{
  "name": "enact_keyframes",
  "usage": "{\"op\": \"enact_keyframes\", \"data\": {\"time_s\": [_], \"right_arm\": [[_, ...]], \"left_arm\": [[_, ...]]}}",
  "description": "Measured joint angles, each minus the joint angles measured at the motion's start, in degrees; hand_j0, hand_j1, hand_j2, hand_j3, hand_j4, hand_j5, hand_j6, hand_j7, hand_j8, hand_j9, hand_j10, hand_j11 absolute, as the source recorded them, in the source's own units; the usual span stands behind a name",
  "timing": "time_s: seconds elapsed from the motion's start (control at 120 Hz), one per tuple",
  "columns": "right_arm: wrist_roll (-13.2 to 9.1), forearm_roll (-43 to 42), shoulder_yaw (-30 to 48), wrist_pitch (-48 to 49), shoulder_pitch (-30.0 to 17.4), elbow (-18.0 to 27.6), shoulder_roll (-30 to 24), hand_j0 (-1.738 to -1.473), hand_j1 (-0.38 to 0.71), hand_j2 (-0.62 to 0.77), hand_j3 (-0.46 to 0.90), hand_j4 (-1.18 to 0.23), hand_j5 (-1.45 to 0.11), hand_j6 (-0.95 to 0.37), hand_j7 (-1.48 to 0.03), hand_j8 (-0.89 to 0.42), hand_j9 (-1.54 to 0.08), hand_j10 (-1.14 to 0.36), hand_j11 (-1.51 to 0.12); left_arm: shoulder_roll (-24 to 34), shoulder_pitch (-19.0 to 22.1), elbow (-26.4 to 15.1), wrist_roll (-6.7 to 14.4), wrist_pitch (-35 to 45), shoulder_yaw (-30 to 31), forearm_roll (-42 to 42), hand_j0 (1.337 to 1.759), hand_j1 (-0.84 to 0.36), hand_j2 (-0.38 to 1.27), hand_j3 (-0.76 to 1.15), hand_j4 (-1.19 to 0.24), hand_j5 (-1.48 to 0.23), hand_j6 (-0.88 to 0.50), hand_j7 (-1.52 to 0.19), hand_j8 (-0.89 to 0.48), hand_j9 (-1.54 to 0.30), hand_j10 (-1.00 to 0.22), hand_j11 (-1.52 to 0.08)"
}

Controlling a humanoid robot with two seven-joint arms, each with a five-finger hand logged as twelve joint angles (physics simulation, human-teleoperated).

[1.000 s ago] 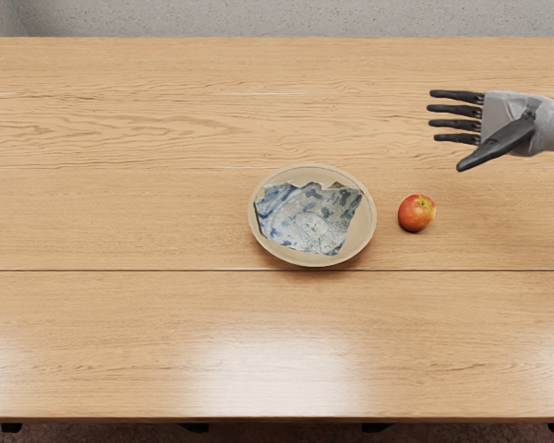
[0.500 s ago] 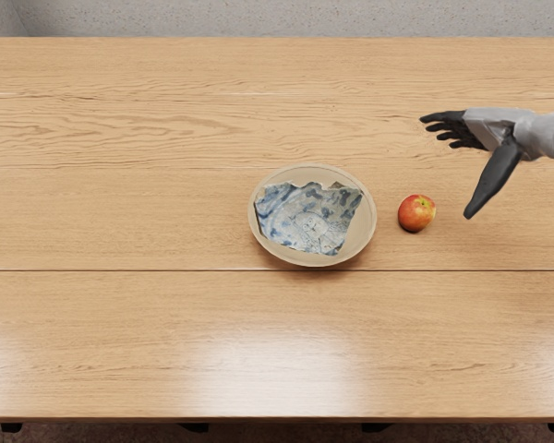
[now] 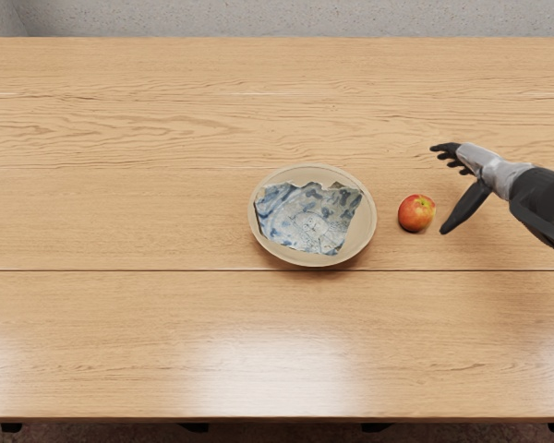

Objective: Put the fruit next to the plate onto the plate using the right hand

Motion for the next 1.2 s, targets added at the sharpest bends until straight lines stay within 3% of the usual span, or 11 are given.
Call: {"op": "enact_keyframes", "data": {"time_s": [0.217, 0.467, 0.675, 1.2], "right_arm": [[-8.5, -5.6, -2.1, -5.1, 0.0, 0.1, 4.3, -1.658, -0.13, -0.03, 0.0, -0.19, -0.24, -0.19, -0.24, -0.19, -0.24, -0.19, -0.24], [-12.3, -6.6, -2.8, -6.6, 0.6, 0.0, 7.1, -1.658, -0.01, -0.05, 0.0, -0.29, -0.37, -0.29, -0.37, -0.29, -0.37, -0.29, -0.37], [-13.4, -9.6, -3.3, -8.2, 1.0, -0.2, 9.1, -1.658, 0.04, -0.04, 0.0, -0.33, -0.43, -0.33, -0.43, -0.33, -0.43, -0.33, -0.43], [-13.6, -12.0, -7.2, -13.2, 0.7, 0.1, 12.0, -1.658, 0.07, -0.07, 0.0, -0.35, -0.46, -0.35, -0.45, -0.35, -0.46, -0.35, -0.46]], "left_arm": [[0.0, 0.0, 0.0, 0.0, 0.0, 0.0, 0.0, 1.658, 0.07, 0.05, 0.0, -0.23, -0.3, -0.23, -0.3, -0.23, -0.3, -0.23, -0.3], [0.0, 0.0, 0.0, 0.0, 0.0, 0.0, 0.0, 1.658, 0.07, 0.05, 0.0, -0.23, -0.3, -0.23, -0.3, -0.23, -0.3, -0.23, -0.3], [0.0, 0.0, 0.0, 0.0, 0.0, 0.0, 0.0, 1.658, 0.07, 0.05, 0.0, -0.23, -0.3, -0.23, -0.3, -0.23, -0.3, -0.23, -0.3], [0.0, 0.0, 0.0, 0.0, 0.0, 0.0, 0.0, 1.658, 0.07, 0.05, 0.0, -0.23, -0.3, -0.23, -0.3, -0.23, -0.3, -0.23, -0.3]]}}
